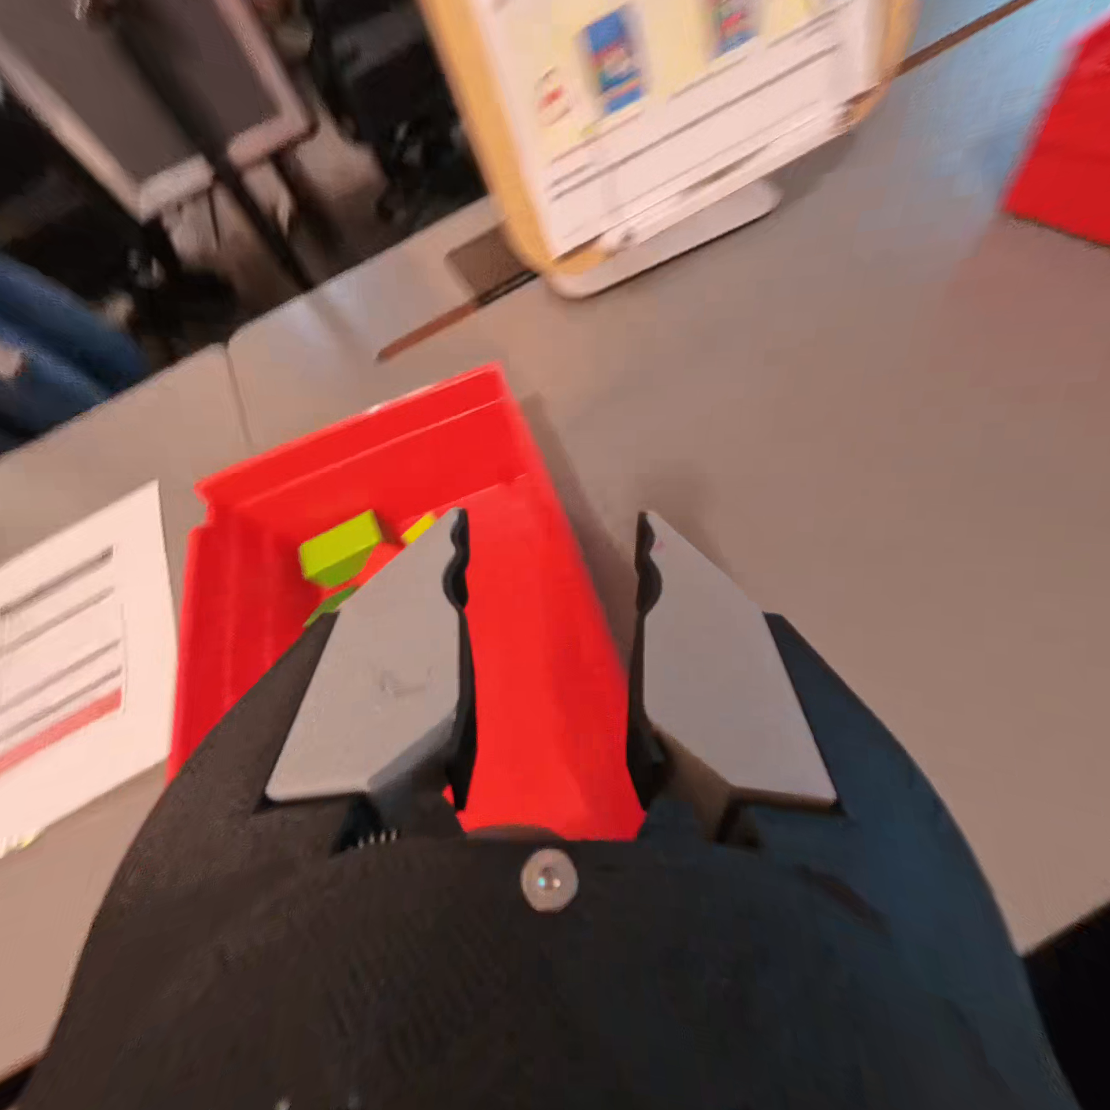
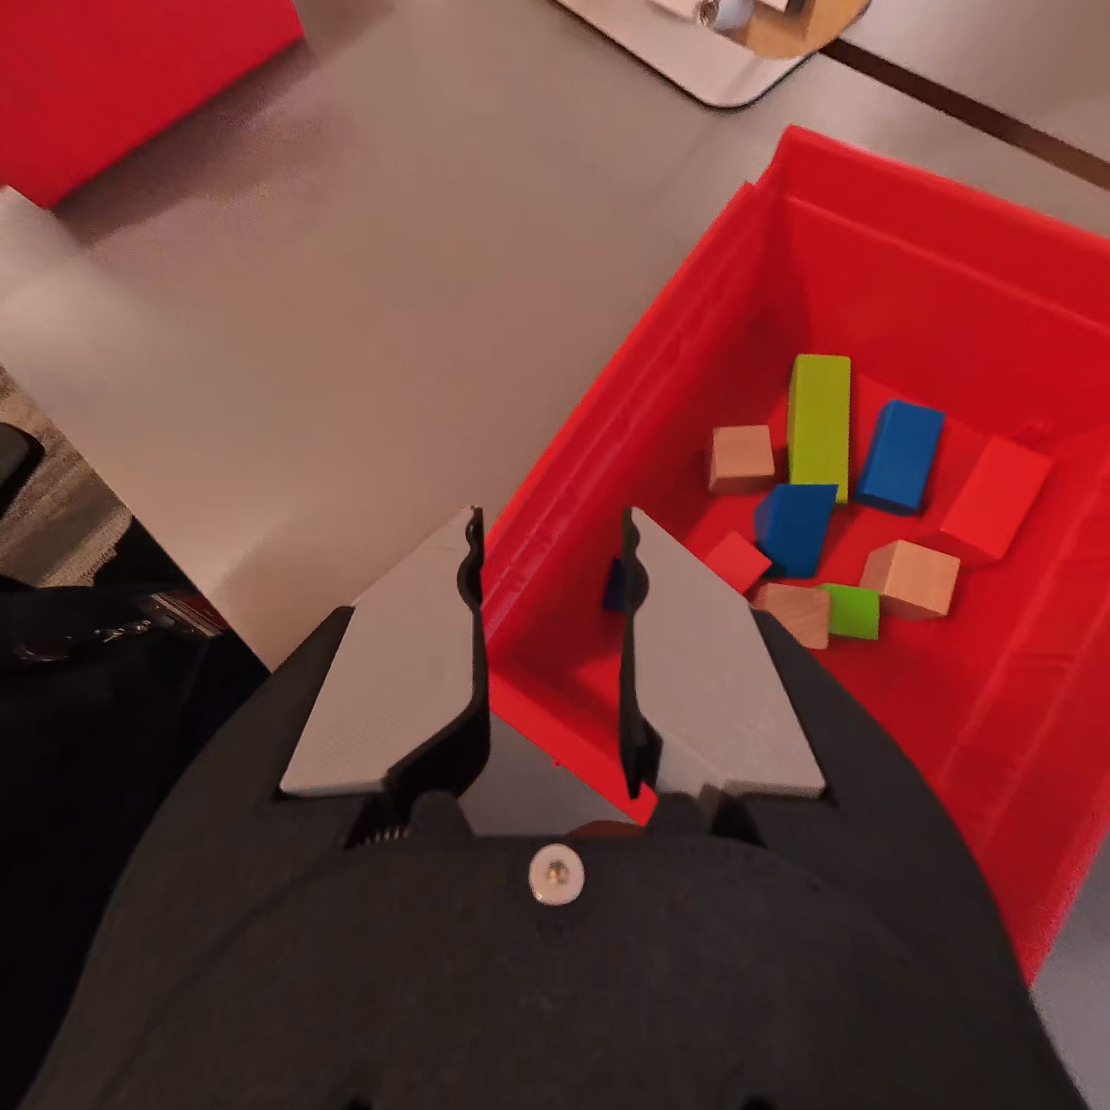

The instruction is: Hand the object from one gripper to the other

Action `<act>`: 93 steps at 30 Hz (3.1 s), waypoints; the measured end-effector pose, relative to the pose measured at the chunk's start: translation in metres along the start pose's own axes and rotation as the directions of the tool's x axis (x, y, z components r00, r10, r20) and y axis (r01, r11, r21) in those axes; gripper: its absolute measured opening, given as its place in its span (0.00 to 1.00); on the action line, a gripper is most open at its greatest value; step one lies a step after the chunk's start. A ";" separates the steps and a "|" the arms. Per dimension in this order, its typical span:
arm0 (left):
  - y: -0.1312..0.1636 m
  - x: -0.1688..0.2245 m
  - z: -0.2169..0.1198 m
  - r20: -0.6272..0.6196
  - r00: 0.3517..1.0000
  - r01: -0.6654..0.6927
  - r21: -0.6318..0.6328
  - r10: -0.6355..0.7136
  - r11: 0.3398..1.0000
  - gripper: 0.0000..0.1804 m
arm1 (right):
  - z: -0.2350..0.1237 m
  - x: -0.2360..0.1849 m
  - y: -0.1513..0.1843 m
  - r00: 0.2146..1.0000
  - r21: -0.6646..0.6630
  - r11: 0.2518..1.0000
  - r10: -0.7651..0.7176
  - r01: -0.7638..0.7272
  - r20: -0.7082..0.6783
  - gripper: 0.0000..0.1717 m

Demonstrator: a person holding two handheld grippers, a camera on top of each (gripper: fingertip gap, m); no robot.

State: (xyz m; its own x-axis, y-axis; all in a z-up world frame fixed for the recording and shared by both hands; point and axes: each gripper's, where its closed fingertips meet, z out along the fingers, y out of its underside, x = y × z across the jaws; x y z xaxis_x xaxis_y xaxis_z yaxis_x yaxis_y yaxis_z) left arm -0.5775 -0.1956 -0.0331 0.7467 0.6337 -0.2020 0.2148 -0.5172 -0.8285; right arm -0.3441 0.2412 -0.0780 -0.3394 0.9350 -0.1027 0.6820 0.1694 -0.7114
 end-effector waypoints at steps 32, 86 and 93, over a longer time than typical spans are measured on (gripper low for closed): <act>-0.054 0.056 0.066 -0.082 0.875 -0.462 0.157 0.477 0.873 0.16 | 0.051 -0.128 -0.079 0.941 0.183 0.983 -0.083 0.023 0.327 0.34; 0.098 -0.119 0.125 0.361 0.881 0.453 -0.453 -0.307 0.768 0.17 | 0.002 0.146 0.046 0.942 -0.129 0.971 0.155 -0.200 -0.298 0.15; -0.036 -0.044 0.071 0.092 0.987 0.142 -0.149 -0.129 0.979 0.17 | 0.027 0.148 0.111 0.921 -0.465 0.865 -0.006 -0.191 -0.390 0.15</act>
State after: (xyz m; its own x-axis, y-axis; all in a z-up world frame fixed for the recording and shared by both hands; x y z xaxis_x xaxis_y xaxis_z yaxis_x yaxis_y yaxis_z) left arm -0.6631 -0.1642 -0.0311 0.6515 0.7456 -0.1405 0.4098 -0.5017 -0.7618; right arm -0.3368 0.3902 -0.1910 -0.0638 0.9814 0.1810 0.9555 0.1124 -0.2726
